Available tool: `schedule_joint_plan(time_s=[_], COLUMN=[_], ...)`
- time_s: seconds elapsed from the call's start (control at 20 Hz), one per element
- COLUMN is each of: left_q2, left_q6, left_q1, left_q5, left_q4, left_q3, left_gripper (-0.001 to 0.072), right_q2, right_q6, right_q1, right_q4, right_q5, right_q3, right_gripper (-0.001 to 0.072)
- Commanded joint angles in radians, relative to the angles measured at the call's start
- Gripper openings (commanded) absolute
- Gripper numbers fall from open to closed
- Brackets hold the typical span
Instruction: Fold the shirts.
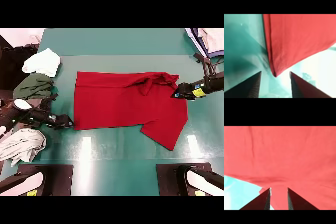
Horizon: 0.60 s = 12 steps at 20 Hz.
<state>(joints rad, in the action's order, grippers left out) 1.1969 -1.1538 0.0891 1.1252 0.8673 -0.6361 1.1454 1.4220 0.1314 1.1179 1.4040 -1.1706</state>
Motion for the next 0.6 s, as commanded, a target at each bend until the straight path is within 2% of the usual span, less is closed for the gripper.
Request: schedule_joint_plan(time_s=[0.0,0.2,0.25,0.3,0.45,0.55], left_q2=[-0.014,-0.014,-0.015,-0.015,-0.015,-0.015], left_q6=[-0.028,-0.101,-0.105,-0.102,-0.103,-0.102], left_q1=[-0.088,-0.12,-0.117,-0.117,-0.117,-0.117], left_q5=[-0.08,-0.162,-0.163,-0.161,-0.096,-0.047], left_q4=[-0.004,-0.018,-0.018,-0.015,0.01,0.025], left_q3=[0.042,0.039,0.031,0.018,-0.081,-0.166], left_gripper=[0.0428,0.0417,0.0202,0.0026,0.0023,0.0023], right_q2=[-0.041,-0.057,-0.055,-0.056,-0.056,-0.055], right_q6=[-0.003,-0.003,-0.003,-0.013,-0.055,-0.097], right_q1=[0.0,0.011,0.027,0.048,0.169,0.281], right_q4=[-0.002,0.002,0.009,0.007,0.008,0.008], right_q5=[-0.012,0.006,0.026,0.037,0.05,0.009], right_q3=[0.038,0.038,0.039,0.047,0.154,0.268], right_gripper=[0.0243,0.0243,0.0243,0.0243,0.0243,0.0248])
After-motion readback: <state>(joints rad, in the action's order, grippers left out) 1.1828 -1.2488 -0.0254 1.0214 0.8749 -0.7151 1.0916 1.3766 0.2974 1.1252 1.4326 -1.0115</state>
